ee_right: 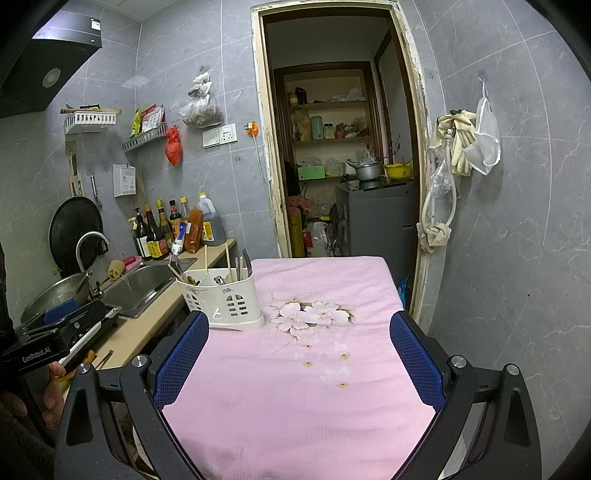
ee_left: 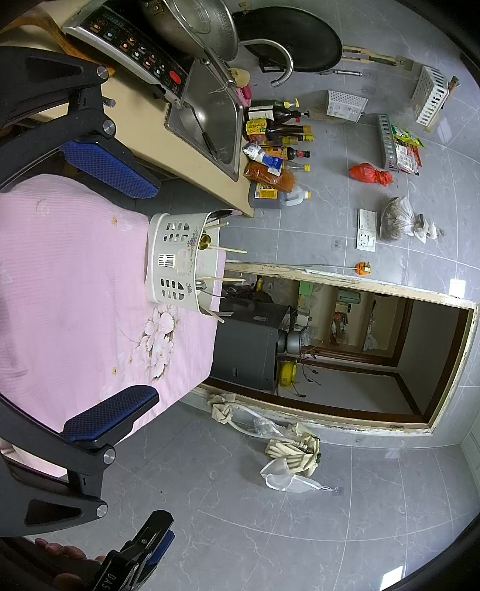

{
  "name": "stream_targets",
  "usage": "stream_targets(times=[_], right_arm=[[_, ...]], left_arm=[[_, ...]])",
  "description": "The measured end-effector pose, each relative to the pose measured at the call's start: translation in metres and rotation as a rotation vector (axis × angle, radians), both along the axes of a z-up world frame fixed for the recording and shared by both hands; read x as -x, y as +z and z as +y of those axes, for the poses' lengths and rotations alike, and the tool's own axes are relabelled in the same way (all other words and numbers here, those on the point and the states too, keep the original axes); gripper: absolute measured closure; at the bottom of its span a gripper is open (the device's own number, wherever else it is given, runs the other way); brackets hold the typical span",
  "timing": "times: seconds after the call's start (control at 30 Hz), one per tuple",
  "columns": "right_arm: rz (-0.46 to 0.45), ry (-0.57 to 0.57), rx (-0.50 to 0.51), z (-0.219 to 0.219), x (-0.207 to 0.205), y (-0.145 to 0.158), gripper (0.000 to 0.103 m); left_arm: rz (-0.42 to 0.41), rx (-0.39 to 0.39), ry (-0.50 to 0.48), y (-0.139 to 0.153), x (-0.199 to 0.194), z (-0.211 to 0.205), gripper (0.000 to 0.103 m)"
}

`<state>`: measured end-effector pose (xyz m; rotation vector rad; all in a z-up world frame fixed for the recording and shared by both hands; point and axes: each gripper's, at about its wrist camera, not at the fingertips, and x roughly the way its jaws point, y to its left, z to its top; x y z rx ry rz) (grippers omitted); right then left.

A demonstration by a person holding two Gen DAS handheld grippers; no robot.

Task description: Organize utensils

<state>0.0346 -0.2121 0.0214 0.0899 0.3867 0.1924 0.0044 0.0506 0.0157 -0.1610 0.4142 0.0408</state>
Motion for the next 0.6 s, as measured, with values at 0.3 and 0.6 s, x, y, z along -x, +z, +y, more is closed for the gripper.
stream_targets(times=[0.3,0.6], right_arm=[[0.002,0.0,0.0,0.0008,0.0001,0.0006,0.007],[0.003,0.0,-0.001,0.0016,0.0011,0.0005,0.007]], left_arm=[[0.001,0.0,0.0,-0.0001,0.0001,0.0005,0.001],[0.002,0.003,0.001,-0.0001,0.0005,0.0009,0.001]])
